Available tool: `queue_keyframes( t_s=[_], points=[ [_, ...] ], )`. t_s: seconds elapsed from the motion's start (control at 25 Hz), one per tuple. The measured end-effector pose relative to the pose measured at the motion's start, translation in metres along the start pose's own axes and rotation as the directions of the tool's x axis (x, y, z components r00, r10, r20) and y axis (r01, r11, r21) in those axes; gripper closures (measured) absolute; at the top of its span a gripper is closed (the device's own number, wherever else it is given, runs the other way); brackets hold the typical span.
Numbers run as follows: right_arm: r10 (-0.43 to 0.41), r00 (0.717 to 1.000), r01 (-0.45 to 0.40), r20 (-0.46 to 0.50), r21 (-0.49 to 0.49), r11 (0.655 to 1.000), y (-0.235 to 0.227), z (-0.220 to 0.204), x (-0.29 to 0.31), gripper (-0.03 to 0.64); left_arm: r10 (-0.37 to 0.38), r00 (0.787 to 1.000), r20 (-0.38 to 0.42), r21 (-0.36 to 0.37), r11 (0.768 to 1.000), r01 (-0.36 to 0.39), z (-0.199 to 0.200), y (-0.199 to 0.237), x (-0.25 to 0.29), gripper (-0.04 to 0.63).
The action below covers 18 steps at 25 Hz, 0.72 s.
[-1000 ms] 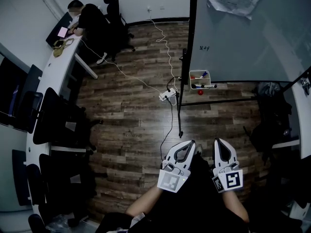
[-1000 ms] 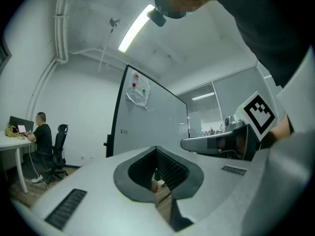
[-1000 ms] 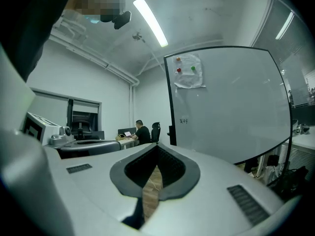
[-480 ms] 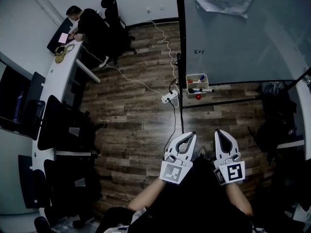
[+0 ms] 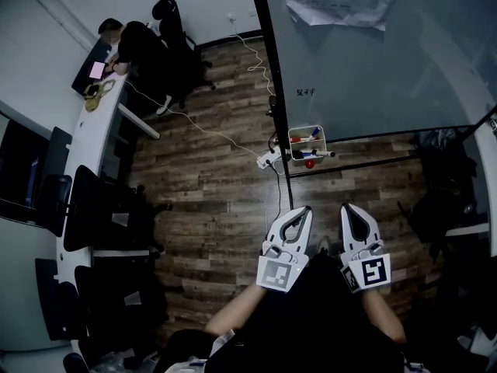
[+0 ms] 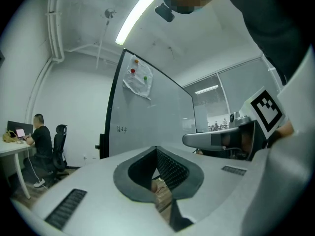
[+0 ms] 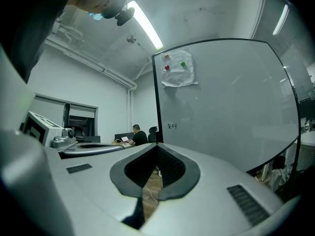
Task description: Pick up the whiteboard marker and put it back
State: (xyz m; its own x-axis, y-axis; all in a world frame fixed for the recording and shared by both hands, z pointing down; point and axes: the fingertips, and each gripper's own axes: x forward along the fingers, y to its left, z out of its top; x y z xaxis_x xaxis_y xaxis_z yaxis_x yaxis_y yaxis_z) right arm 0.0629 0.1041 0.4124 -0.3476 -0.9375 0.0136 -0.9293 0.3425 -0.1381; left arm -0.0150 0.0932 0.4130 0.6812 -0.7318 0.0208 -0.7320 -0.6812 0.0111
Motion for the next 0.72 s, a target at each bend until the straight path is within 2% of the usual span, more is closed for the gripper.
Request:
queue_keyframes(
  t_s=[0.28,0.44,0.6,0.72],
  points=[
    [0.005,0.999,-0.004,-0.041,0.015,1.000,-0.023,-0.008,0.015,0.603,0.100,0.995,0.015,-0.060,0.993,-0.099,-0.001,0.010,0.029,0.588],
    [0.017,0.998,-0.016,-0.053,0.025,1.000,-0.034,-0.011,0.021,0.603,0.130,0.991,0.001,-0.082,0.988,-0.130,-0.006,0.013,0.044,0.588],
    [0.022,0.998,-0.020,-0.060,0.031,0.999,-0.049,-0.014,0.027,0.603,0.129,0.991,-0.027,-0.059,0.990,-0.130,-0.014,0.014,0.059,0.588],
    [0.028,0.998,-0.026,-0.063,0.032,0.999,-0.060,-0.015,0.032,0.603,0.159,0.987,-0.031,-0.069,0.985,-0.161,-0.018,0.017,0.068,0.588]
  ],
)
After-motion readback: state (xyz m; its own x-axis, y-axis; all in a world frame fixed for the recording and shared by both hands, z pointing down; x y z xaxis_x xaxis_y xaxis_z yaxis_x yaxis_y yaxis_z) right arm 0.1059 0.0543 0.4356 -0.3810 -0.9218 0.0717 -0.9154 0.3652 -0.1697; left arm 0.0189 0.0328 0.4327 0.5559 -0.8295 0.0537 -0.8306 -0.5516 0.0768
